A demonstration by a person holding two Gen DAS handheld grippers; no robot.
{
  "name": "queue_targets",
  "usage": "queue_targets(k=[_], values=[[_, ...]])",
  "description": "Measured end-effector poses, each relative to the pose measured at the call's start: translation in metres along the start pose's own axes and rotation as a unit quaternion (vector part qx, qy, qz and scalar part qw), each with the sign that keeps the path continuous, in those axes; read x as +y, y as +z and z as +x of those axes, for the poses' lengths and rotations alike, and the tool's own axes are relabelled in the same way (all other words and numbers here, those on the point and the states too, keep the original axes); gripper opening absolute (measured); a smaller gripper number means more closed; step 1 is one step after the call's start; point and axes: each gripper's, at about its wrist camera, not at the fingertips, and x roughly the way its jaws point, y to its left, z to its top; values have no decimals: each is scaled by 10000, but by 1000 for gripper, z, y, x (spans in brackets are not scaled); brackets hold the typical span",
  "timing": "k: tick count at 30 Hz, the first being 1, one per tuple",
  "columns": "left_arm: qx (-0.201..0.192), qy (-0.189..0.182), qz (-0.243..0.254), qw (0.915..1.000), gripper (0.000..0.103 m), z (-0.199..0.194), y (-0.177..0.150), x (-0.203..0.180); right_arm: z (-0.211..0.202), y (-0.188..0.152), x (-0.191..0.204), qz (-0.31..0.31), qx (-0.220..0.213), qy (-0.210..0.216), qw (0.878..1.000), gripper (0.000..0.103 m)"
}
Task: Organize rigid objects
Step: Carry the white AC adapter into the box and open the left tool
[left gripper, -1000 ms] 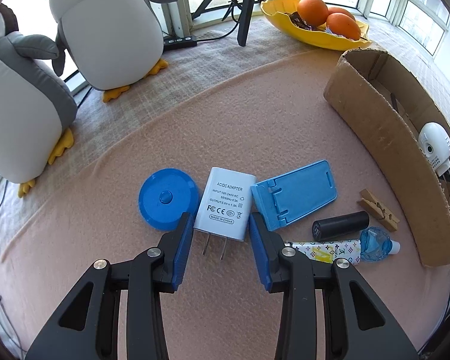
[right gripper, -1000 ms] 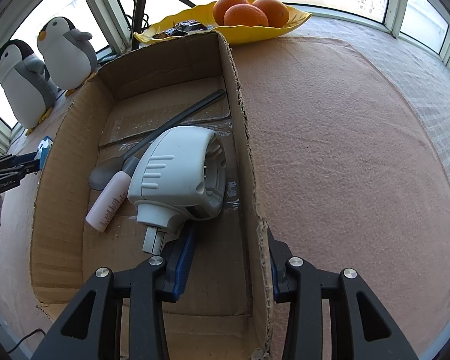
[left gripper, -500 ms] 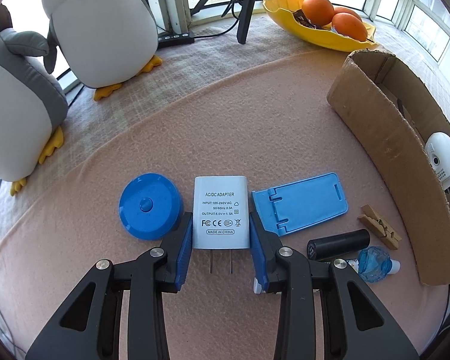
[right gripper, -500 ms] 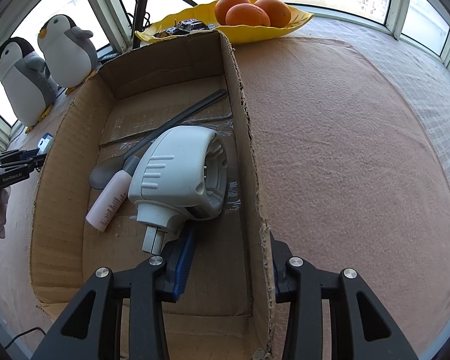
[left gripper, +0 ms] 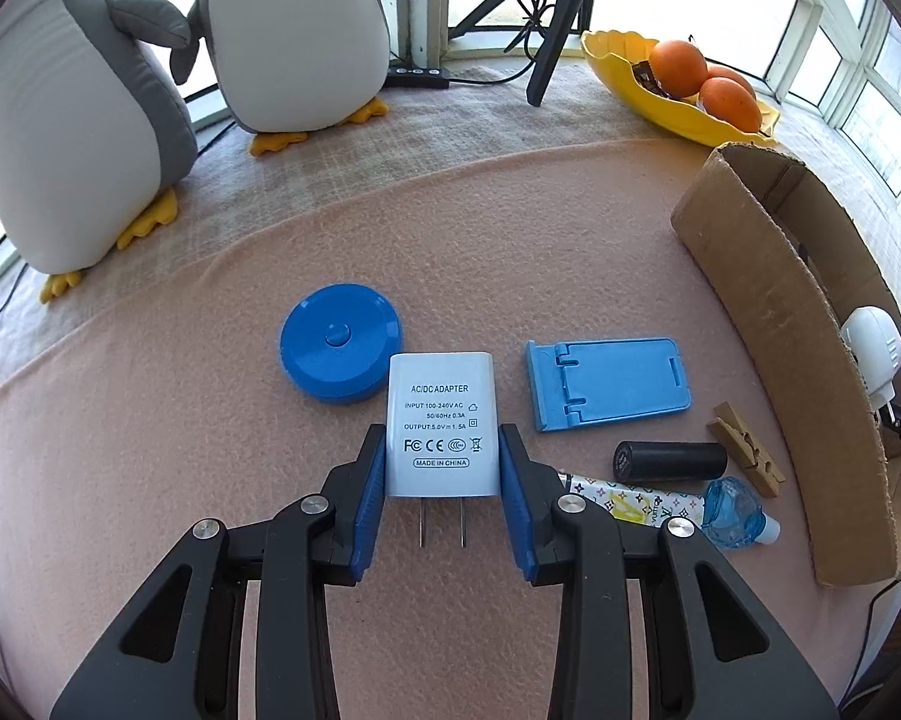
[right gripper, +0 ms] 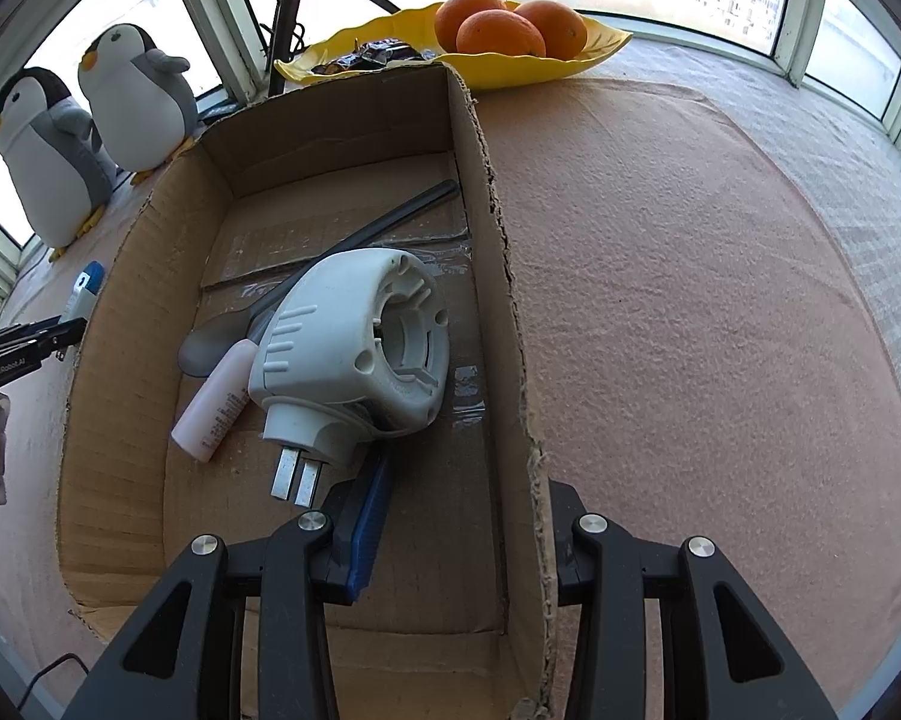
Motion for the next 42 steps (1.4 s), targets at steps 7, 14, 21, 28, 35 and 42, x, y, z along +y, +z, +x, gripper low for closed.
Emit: queue_targets(k=[7, 14, 21, 28, 35, 42], values=[[-137, 5, -135, 9998, 34, -21, -4, 6, 0, 1, 2, -44, -10, -36, 10000, 37], [-342, -131, -69, 9993, 34, -49, -2, -8, 0, 0, 3, -106, -45, -57, 9999, 37], [-587, -499, 473, 9959, 34, -73, 10, -69, -1, -1, 3, -116, -68, -58, 9999, 37], [-594, -976, 986, 9885, 34, -76, 15, -142, -1, -1, 4, -126, -68, -62, 9999, 37], [-461, -1165, 1257, 9841, 34, -65, 16, -187, -2, 0, 4, -151, -74, -64, 9998, 37], [-331, -1227, 1298, 9834, 34, -54, 10, -205, -3, 0, 6, -168, -75, -69, 9998, 37]])
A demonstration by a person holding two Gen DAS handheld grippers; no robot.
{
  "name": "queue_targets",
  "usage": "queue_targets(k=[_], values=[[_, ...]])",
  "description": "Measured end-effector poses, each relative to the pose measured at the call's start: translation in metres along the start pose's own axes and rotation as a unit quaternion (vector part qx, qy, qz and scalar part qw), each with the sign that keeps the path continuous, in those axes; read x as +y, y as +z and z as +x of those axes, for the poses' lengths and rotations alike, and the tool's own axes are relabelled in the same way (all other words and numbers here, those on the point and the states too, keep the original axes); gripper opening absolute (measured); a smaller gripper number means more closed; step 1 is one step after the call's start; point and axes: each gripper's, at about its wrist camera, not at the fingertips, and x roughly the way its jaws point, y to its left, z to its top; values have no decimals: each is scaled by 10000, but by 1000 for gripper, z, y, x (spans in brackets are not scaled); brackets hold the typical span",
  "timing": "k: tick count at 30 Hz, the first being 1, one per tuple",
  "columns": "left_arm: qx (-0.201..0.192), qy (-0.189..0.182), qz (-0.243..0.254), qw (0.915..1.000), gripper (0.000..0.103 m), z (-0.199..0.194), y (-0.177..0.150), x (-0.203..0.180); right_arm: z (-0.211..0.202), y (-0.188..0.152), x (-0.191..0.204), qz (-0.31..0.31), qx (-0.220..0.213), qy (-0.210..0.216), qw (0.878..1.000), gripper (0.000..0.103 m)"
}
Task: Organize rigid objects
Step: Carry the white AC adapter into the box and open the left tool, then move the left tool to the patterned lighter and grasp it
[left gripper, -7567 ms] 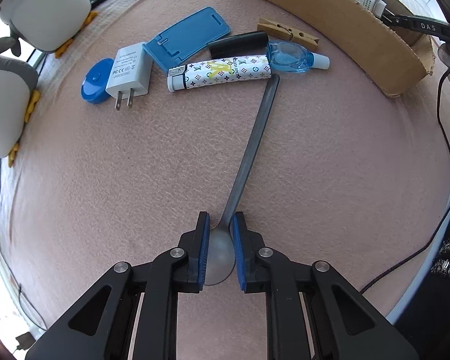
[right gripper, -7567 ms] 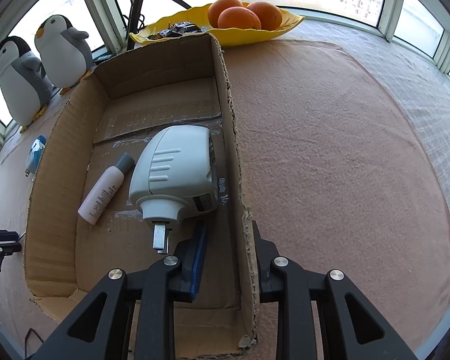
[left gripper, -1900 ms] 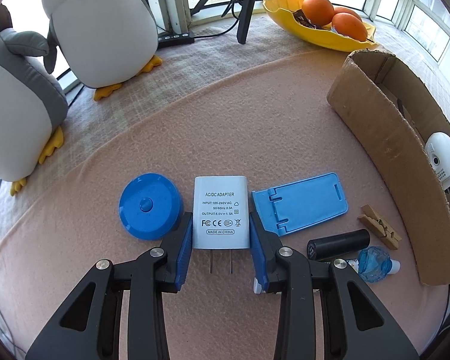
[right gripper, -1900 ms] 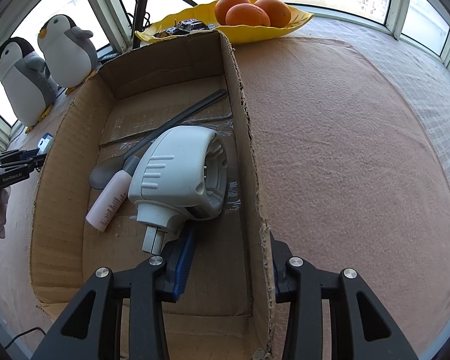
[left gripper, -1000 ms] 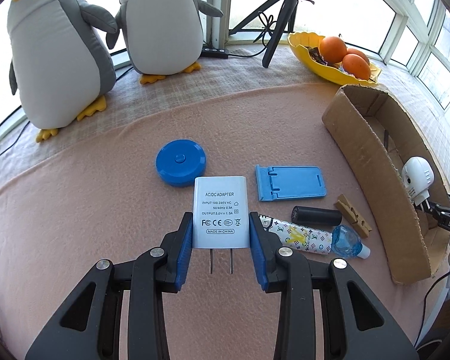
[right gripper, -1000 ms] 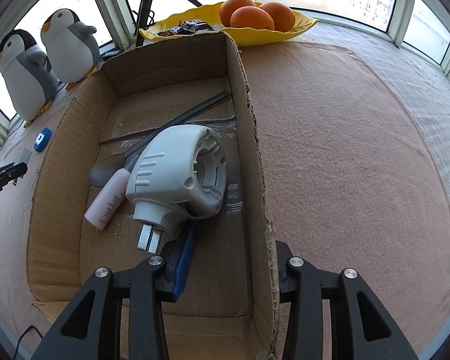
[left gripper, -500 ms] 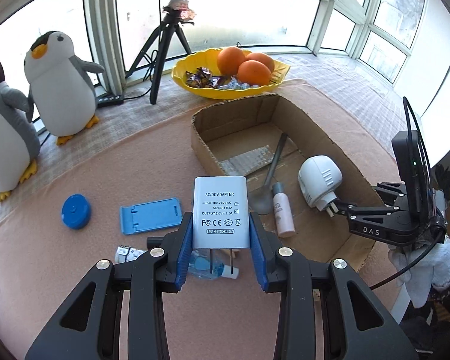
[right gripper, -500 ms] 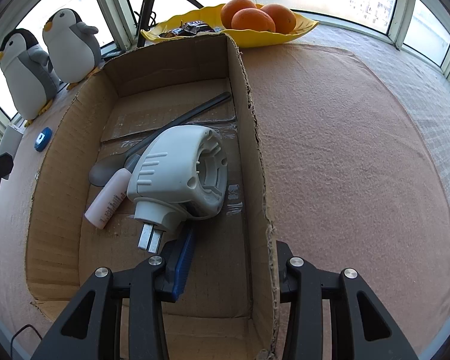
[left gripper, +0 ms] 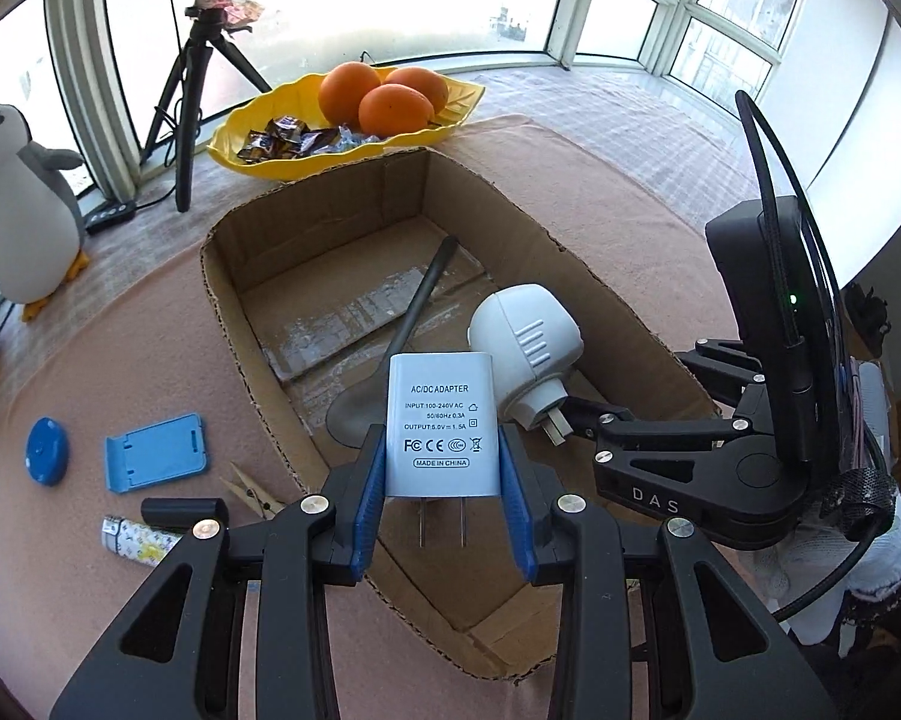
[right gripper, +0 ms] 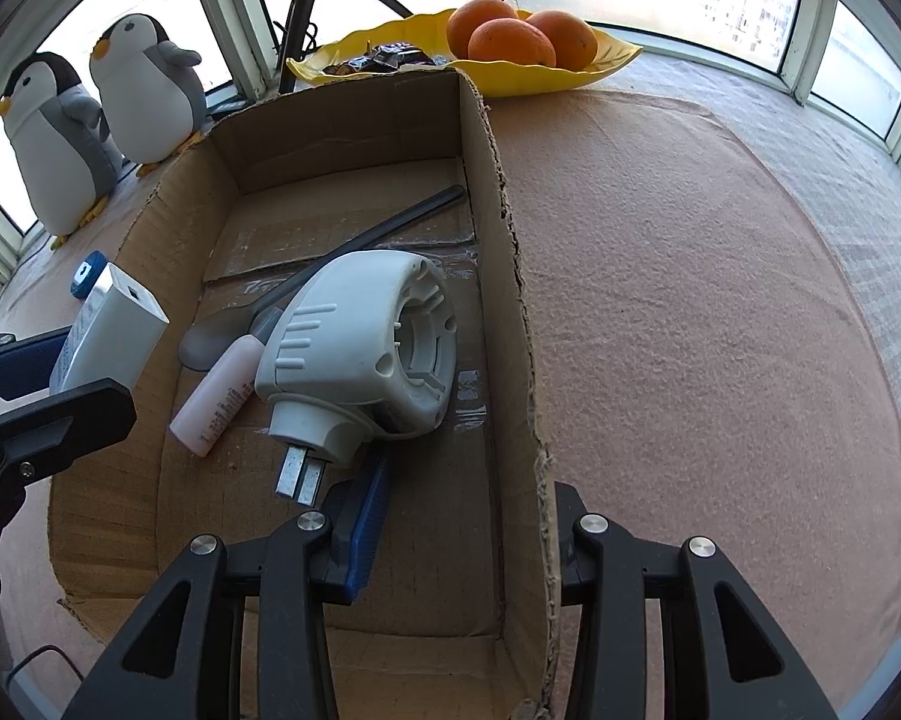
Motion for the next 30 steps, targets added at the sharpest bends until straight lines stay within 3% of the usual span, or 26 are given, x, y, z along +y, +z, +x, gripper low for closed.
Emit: queue_targets(k=[11, 13, 14, 23, 27, 30], values=[[65, 89, 119, 9999, 34, 4, -2, -14, 0, 0, 1, 0, 0, -1, 10000, 38], [126, 40, 69, 9999, 41, 3, -1, -13, 0, 0, 1, -3, -1, -1, 10000, 38], [105, 53, 41, 9999, 46, 2, 0, -13, 0, 0, 1, -4, 0, -1, 10000, 38], [-211, -57, -340, 9992, 46, -30, -4, 5, 0, 0, 1, -4, -2, -1, 10000, 38], [-466, 88, -461, 9978, 47, -55, -12, 25, 0, 0, 1, 7, 3, 10, 10000, 38], [-540, 372, -569, 9962, 61, -67, -25, 50, 1, 0, 1, 15, 6, 24, 10000, 38]])
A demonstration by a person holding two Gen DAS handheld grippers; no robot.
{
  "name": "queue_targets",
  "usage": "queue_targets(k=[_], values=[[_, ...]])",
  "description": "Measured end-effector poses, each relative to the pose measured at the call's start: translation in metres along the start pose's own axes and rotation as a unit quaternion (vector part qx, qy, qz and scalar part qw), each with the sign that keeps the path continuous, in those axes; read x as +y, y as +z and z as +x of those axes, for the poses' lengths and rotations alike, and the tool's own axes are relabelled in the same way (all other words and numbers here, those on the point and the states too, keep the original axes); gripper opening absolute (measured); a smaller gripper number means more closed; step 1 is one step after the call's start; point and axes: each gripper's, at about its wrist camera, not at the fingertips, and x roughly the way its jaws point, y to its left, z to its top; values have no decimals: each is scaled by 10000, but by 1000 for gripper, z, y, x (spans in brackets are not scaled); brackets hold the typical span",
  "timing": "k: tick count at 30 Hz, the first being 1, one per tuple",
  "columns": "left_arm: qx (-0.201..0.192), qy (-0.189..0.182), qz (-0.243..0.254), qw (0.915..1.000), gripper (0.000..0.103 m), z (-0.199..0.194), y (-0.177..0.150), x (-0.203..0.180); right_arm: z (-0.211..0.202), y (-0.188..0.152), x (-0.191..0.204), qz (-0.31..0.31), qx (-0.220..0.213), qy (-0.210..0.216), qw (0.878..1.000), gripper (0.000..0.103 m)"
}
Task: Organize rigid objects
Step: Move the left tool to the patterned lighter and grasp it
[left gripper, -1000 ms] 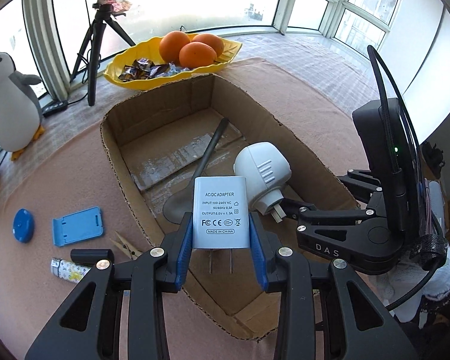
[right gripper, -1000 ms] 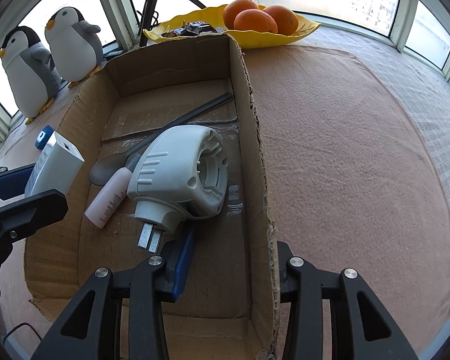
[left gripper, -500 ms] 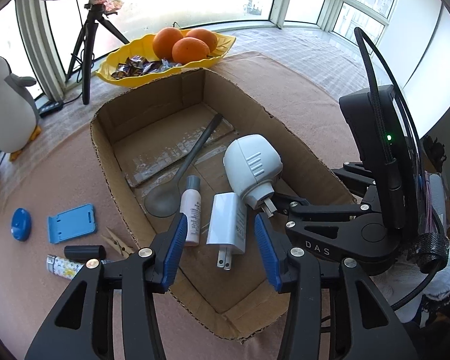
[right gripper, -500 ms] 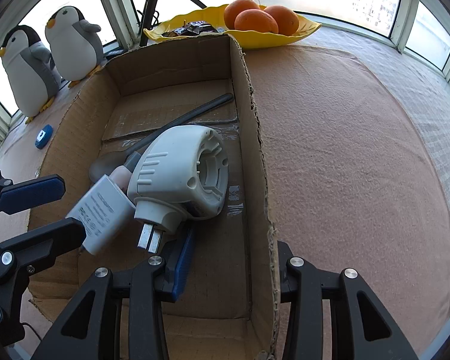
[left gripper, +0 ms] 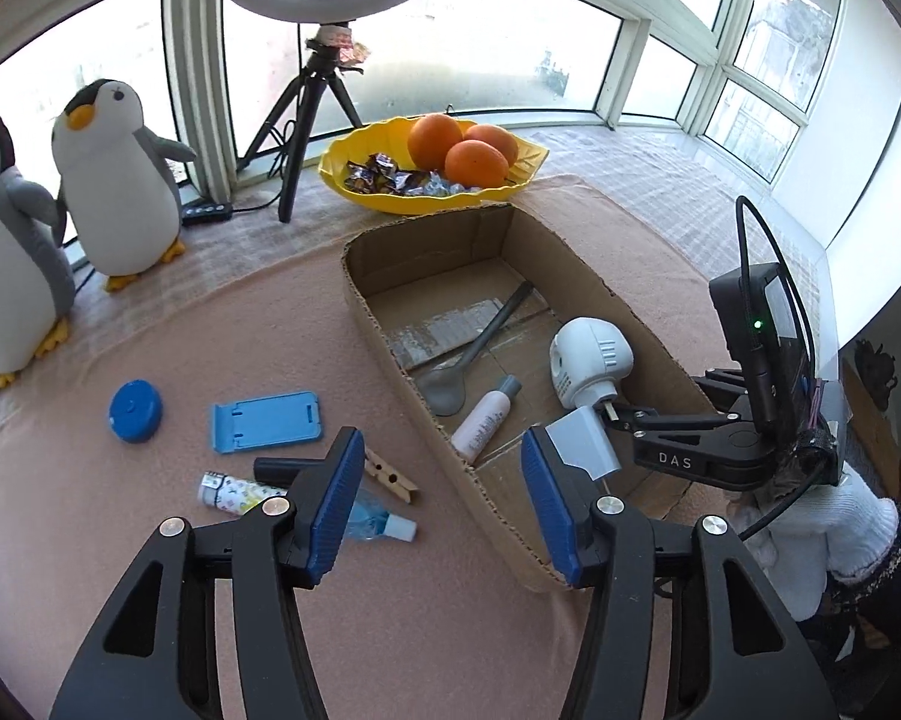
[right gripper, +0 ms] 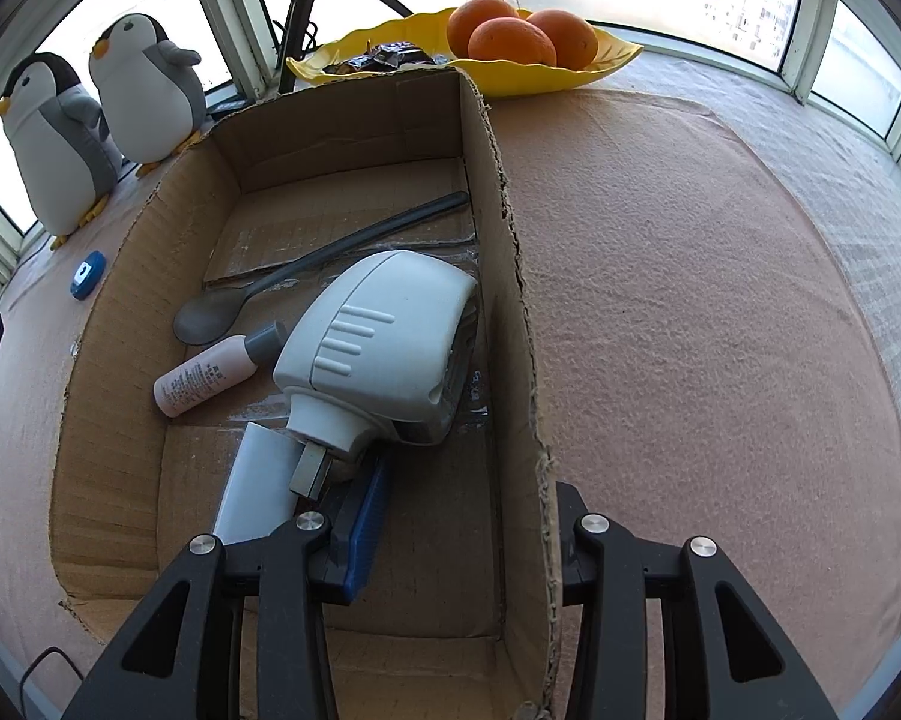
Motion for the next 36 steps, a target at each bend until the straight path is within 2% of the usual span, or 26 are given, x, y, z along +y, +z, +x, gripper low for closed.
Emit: queue_targets(k=[2, 7, 9, 11, 15, 17, 22, 26, 32, 36], values=[[40, 238, -52, 9997, 67, -2, -9, 21, 0, 0, 0, 15, 0, 12, 10000, 38], [369, 867, -221, 9953, 72, 12, -34, 67, 1, 1, -1, 40, 5, 38, 10000, 39], [553, 863, -588, 9930, 72, 19, -38, 85, 1, 0, -1, 31, 10, 38, 10000, 39], [707, 686, -953, 9906, 72, 24, -40, 99, 2, 1, 0, 19, 12, 35, 10000, 40], [876, 719, -1636, 9800, 72, 40, -33, 113, 2, 0, 0, 29, 15, 40, 10000, 41], [976, 788, -1818, 9753, 72, 50, -31, 114, 2, 1, 0, 37, 16, 50, 10000, 41], [1249, 1011, -1852, 9695, 72, 74, -35, 106, 2, 0, -2, 75, 28, 85, 9999, 43], [1247, 1006, -1989, 9668, 72, 80, -35, 105, 3, 0, -1, 77, 33, 82, 9999, 43], [1273, 1207, -1931, 9654, 72, 90, -36, 96, 3, 1, 0, 51, 41, 77, 9999, 43], [1287, 1254, -1788, 9673, 72, 89, -41, 91, 3, 1, 0, 72, 35, 90, 9999, 43]])
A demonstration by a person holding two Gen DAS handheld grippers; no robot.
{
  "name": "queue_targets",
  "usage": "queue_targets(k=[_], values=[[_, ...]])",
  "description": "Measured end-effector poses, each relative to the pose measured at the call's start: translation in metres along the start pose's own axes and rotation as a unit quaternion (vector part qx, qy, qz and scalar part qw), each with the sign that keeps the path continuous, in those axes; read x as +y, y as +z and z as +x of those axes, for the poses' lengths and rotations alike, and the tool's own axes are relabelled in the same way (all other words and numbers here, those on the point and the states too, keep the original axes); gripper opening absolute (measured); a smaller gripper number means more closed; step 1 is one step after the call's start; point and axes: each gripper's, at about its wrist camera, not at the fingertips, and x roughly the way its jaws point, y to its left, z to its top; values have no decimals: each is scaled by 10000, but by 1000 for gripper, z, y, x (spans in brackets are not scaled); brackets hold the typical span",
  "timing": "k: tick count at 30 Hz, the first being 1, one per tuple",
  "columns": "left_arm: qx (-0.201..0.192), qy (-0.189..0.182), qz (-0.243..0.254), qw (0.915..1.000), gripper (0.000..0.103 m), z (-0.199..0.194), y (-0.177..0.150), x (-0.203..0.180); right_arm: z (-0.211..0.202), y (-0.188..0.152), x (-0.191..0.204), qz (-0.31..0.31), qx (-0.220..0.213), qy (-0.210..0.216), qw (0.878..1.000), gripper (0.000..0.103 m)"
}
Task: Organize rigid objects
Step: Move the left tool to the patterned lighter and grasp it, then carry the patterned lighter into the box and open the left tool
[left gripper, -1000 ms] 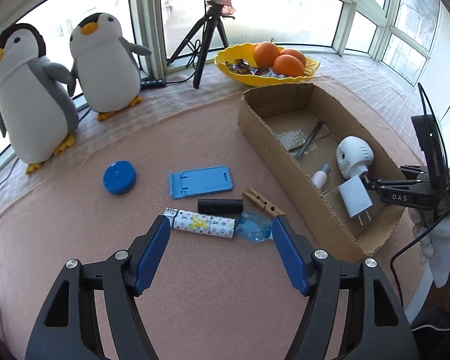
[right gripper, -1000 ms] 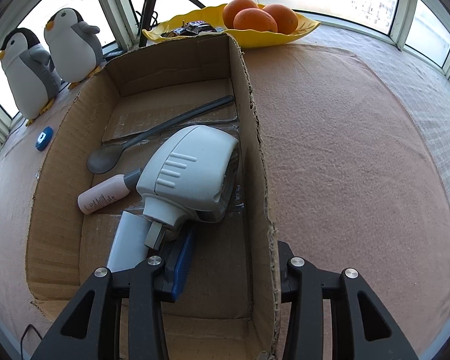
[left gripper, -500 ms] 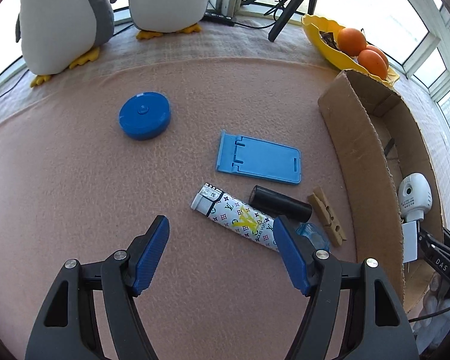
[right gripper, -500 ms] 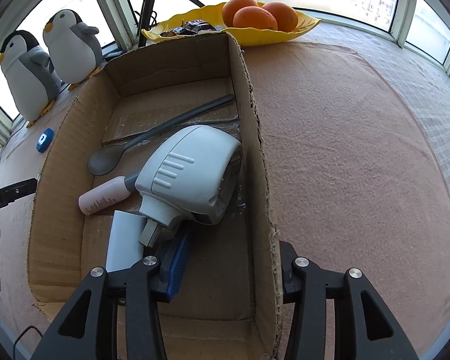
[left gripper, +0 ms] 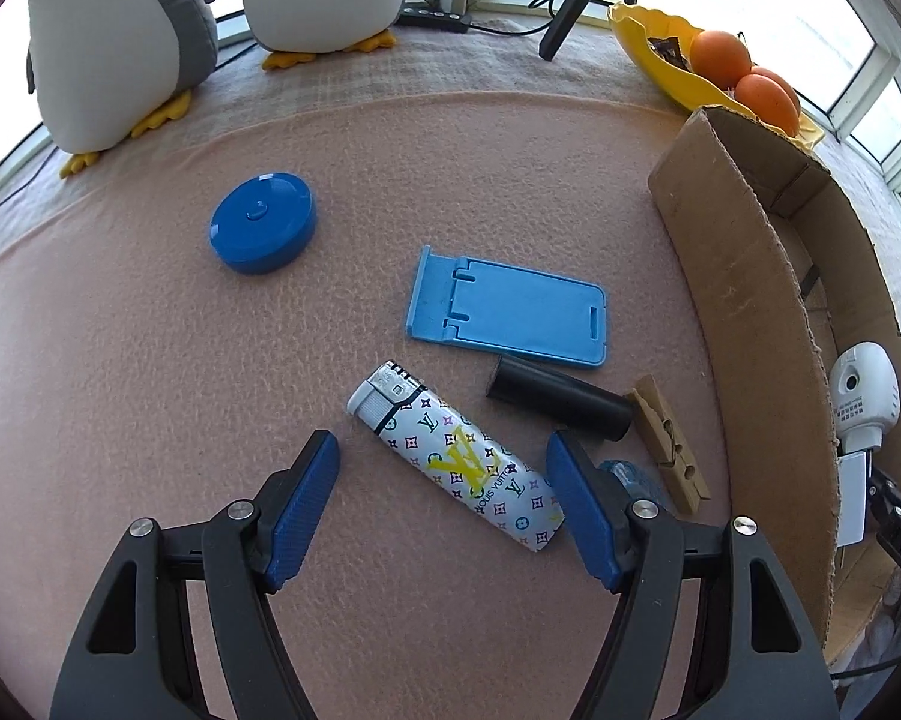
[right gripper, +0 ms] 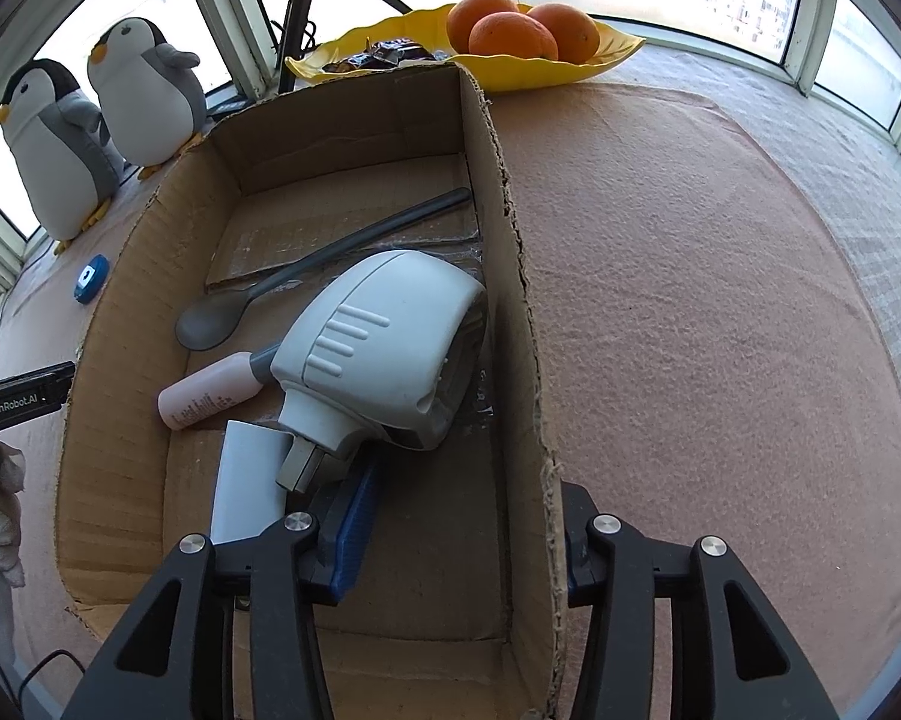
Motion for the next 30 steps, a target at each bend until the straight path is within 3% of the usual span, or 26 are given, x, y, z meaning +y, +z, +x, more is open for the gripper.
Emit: queue_targets(k=[5, 11, 16, 21, 30], values=[[4, -35, 43, 10000, 71, -5, -8, 14, 0, 0, 0, -8, -4, -5, 10000, 43], [-35, -76, 20, 10000, 51, -11, -9, 29, 0, -1, 4, -39, -10, -11, 10000, 45], [-60, -156, 26, 9999, 46, -9, -4, 28, 1, -1, 6, -77, -11, -24, 10000, 47], [-80, -130, 157, 9998, 24, -6, -3, 21, 1, -1, 4, -55, -2, 10, 10000, 47], [-156, -362, 54, 9992, 22, -8, -4, 29, 1, -1, 5, -60, -8, 6, 10000, 47]])
